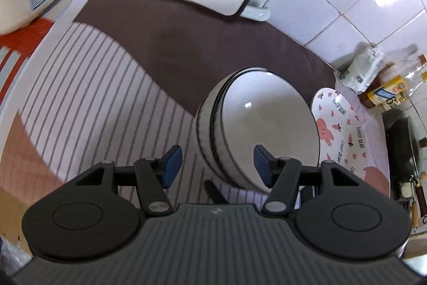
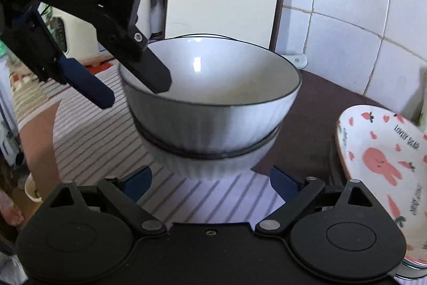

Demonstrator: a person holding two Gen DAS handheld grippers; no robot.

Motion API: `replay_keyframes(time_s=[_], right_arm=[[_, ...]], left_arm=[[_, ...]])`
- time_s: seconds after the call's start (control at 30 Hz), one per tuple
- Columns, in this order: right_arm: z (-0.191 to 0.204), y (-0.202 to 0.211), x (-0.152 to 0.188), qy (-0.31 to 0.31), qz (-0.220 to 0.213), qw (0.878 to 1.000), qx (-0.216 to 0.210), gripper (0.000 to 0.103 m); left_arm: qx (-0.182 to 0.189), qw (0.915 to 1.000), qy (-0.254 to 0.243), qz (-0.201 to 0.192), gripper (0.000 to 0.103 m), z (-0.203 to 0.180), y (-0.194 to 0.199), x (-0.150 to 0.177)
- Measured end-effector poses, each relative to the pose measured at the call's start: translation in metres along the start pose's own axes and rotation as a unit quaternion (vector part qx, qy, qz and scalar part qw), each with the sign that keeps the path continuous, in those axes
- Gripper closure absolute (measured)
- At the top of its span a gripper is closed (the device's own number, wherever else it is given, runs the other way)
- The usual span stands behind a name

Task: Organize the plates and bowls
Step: 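Grasp the rim of the nested bowl stack with the right tool and lift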

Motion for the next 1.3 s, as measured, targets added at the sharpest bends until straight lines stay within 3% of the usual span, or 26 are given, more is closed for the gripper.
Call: replay_keyframes(time_s=[0.2, 0.27, 0.33, 0.53, 1.0, 1.3], right_arm=[[0.001, -0.02, -0.009, -0.028, 0.008, 0.999, -0.016, 0.005], [0.002, -0.022, -0.014, -0.029, 0.013, 0.999, -0.027, 0.003], [0.003, -0.024, -0.016, -0.032, 0.015, 0.999, -0.033, 0.002], [0.001, -0.033, -0.021, -0.028, 0.019, 0.998, -0.051, 0.0], [0.004, -0.013, -0.019, -0.029, -0.006, 0.996, -0.084, 0.0], [-0.007, 0.02, -0.026, -0.04, -0.022, 0.995, -0.091, 0.0]], left_arm=[[0.005, 0.9997, -0.014, 0.018, 0.048, 0.007, -0.024, -0.013], [0.013, 0.9995, -0.018, 0.024, 0.062, 0.008, -0.03, -0.015], [0.011, 0.9993, -0.012, 0.032, 0.065, 0.013, -0.036, -0.017], [0.023, 0.9992, 0.013, 0.029, 0.066, 0.019, -0.038, -0.018], [0.006, 0.9991, -0.028, 0.03, 0.066, 0.003, -0.019, 0.0], [0.019, 0.9987, -0.038, 0.03, 0.067, -0.027, 0.015, 0.006]])
Point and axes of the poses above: each gripper's, at about its wrist camera, not at the fingertips, and y roughly against the way its jaws point, z to its left, x to its underside, the point moved 7 cm from there along -y, roughly the way its jaws point, and after that the axes turned 9 degrees about x, right-handed, at the moved point
